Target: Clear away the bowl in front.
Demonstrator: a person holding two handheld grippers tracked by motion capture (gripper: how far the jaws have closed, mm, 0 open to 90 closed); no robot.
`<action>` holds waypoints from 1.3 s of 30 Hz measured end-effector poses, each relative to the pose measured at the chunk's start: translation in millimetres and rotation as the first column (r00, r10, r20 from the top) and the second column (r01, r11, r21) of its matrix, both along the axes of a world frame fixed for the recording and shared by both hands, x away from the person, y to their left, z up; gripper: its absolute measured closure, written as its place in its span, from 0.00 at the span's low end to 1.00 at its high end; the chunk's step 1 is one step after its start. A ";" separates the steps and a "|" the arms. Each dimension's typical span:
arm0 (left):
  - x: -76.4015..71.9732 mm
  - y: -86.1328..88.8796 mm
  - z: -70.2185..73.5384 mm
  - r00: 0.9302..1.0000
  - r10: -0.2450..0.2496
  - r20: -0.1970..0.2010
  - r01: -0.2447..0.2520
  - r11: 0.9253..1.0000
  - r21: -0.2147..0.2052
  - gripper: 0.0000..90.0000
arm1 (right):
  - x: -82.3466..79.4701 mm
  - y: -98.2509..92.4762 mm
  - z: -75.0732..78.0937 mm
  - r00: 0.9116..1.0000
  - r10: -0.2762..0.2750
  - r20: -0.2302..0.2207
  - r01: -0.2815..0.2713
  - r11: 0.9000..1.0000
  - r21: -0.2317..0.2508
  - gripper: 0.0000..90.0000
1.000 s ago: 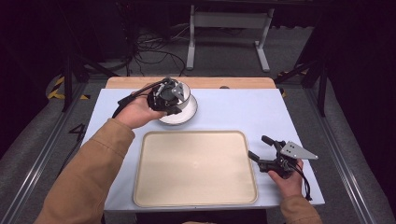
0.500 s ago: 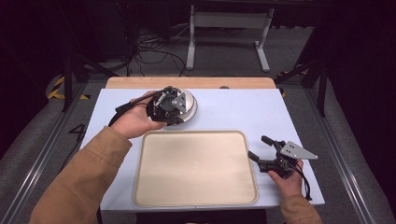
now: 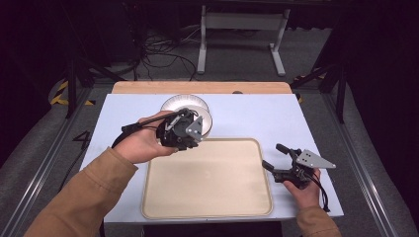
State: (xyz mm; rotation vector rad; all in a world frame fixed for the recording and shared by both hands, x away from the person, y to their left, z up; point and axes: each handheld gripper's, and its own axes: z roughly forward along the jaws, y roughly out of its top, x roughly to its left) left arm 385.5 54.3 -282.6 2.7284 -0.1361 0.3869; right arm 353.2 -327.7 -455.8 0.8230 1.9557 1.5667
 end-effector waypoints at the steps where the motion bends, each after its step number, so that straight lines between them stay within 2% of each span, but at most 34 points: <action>1: -2.3 -1.0 -0.2 1.000 -0.013 -0.004 0.013 1.000 0.006 0.92 | 0.0 0.1 0.0 1.000 0.000 0.000 0.000 1.000 0.001 0.17; 12: -31.3 -9.4 -0.2 0.996 -0.084 0.000 0.084 0.996 0.037 0.92 | 0.1 0.5 0.0 1.000 0.002 0.001 -0.002 1.000 -0.006 0.17; 20: -44.6 -16.2 -1.5 0.992 -0.126 -0.004 0.126 0.990 0.065 0.92 | 0.3 0.5 0.0 1.000 0.005 0.002 -0.005 1.000 -0.008 0.17; 28: -48.1 -20.5 -10.9 0.990 -0.142 -0.021 0.143 0.987 0.078 0.92 | 0.3 0.8 0.0 1.000 0.006 0.003 -0.006 1.000 -0.009 0.17; 30: -47.2 -21.8 -14.2 0.988 -0.155 -0.024 0.157 0.984 0.086 0.92 | 0.3 0.8 0.0 1.000 0.005 0.002 -0.005 1.000 -0.009 0.17; 32: -47.5 -22.1 -17.8 0.989 -0.143 -0.035 0.145 0.986 0.084 0.92 | 0.3 0.9 0.0 1.000 0.006 0.003 -0.006 1.000 -0.010 0.17; 33: -46.5 -22.9 -19.2 0.987 -0.155 -0.036 0.158 0.983 0.090 0.92 | 0.3 0.9 0.0 1.000 0.006 0.002 -0.006 1.000 -0.010 0.17; 36: -47.6 -24.7 -25.3 0.989 -0.140 -0.041 0.144 0.984 0.101 0.92 | 0.3 0.9 0.0 1.000 0.007 0.002 -0.007 1.000 -0.010 0.17; 38: -46.8 -27.1 -30.1 0.987 -0.153 -0.049 0.158 0.981 0.116 0.92 | 0.3 1.0 0.0 1.000 0.007 0.002 -0.007 1.000 -0.011 0.17; 39: -47.2 -27.4 -33.2 0.988 -0.144 -0.060 0.150 0.983 0.108 0.92 | 0.3 1.0 0.0 1.000 0.007 0.003 -0.007 1.000 -0.011 0.17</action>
